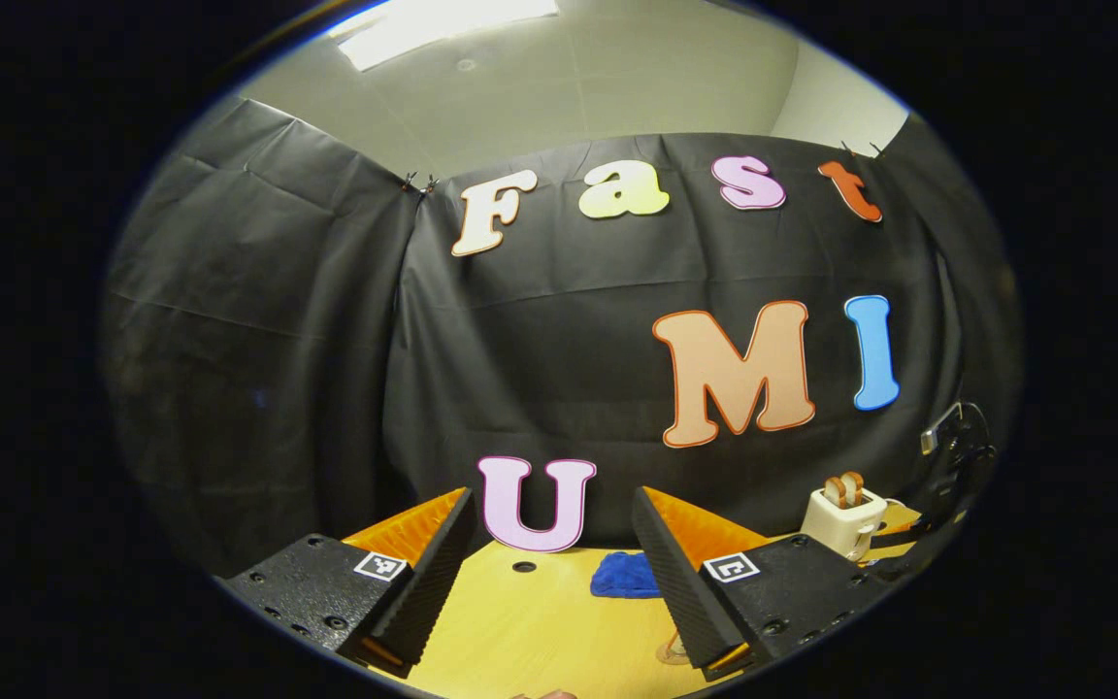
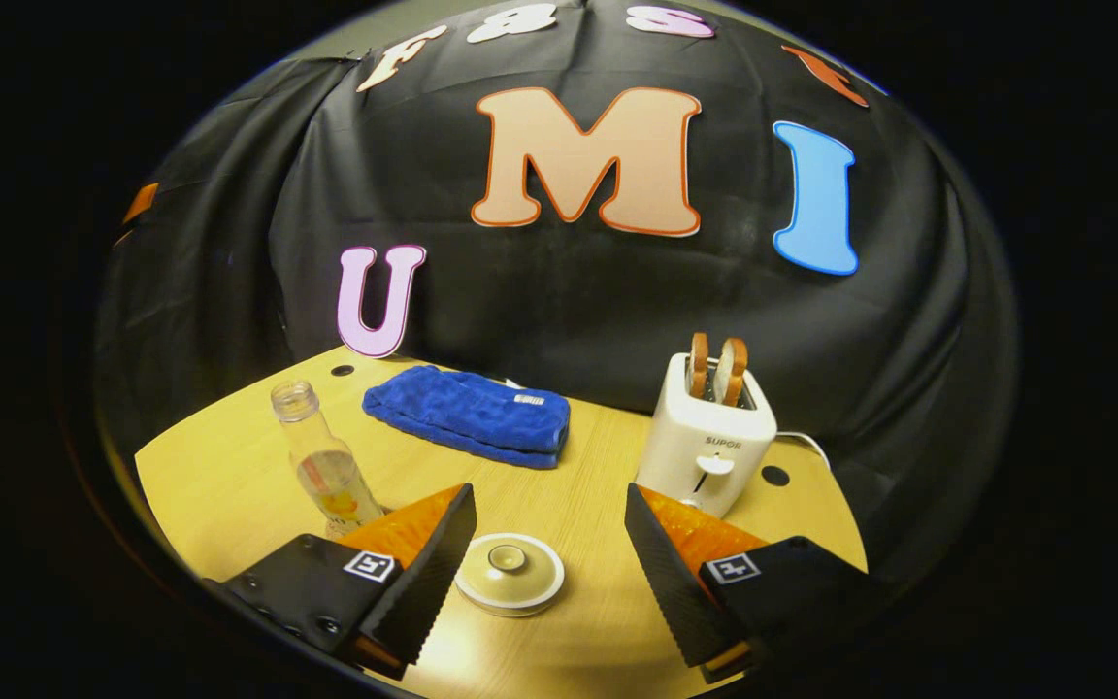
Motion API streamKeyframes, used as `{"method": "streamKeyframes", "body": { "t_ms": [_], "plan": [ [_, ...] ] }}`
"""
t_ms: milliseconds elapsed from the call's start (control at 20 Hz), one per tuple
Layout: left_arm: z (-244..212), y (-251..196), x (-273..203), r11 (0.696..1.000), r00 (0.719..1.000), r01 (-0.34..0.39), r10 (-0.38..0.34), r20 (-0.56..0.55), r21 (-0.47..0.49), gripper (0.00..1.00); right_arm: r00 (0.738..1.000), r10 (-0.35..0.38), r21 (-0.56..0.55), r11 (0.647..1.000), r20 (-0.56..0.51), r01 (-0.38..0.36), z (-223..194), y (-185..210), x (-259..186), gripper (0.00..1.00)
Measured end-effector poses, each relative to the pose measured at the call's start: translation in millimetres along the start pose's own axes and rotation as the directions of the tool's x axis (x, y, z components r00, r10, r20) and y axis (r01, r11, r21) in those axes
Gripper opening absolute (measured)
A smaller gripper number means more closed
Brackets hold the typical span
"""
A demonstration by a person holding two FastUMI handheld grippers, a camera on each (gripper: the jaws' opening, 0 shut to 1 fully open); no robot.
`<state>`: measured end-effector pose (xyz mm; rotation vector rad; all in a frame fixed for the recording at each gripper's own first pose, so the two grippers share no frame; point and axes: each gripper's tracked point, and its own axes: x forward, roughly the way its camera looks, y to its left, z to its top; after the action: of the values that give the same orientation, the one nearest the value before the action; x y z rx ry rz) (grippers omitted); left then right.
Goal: Open the teacup lid with one hand, grasp the water bottle and pour water into the teacup with the other hand; after pouring, place the water bottle on the coaster and then close the teacup lid.
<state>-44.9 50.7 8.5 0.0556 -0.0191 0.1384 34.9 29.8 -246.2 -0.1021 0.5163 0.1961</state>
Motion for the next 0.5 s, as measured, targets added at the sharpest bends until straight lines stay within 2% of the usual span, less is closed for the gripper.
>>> {"method": "streamKeyframes", "body": {
  "t_ms": [150, 200, 250, 400, 500],
  "plan": [
    [-1.3, 9.4, -5.0, 1.000, 1.000, -0.023, 0.023, -0.008, 0.009, 0.95, 0.999, 0.000, -0.016, 1.000, -0.048, -0.001, -20.4, 3.7, 14.6, 0.99],
    [-1.1, 12.4, -6.5, 0.999, 1.000, -0.029, 0.029, -0.008, 0.013, 0.95, 0.997, 0.017, -0.019, 1.000, -0.071, -0.019, -29.0, 9.5, 19.2, 0.94],
    [-1.2, 15.3, -6.8, 0.999, 0.999, -0.036, 0.036, -0.009, 0.019, 0.95, 0.995, 0.021, -0.023, 0.999, -0.097, -0.023, -37.3, 11.6, 22.1, 1.00],
    [-3.0, 25.2, -8.8, 0.998, 0.998, -0.055, 0.056, -0.015, 0.024, 0.95, 0.991, 0.023, -0.035, 0.999, -0.135, -0.028, -54.7, 15.9, 30.2, 0.99],
    [-4.2, 27.7, -9.7, 0.998, 0.998, -0.062, 0.063, -0.019, 0.025, 0.95, 0.988, 0.030, -0.029, 0.999, -0.154, -0.035, -62.5, 20.3, 32.9, 0.85]
  ]
}}
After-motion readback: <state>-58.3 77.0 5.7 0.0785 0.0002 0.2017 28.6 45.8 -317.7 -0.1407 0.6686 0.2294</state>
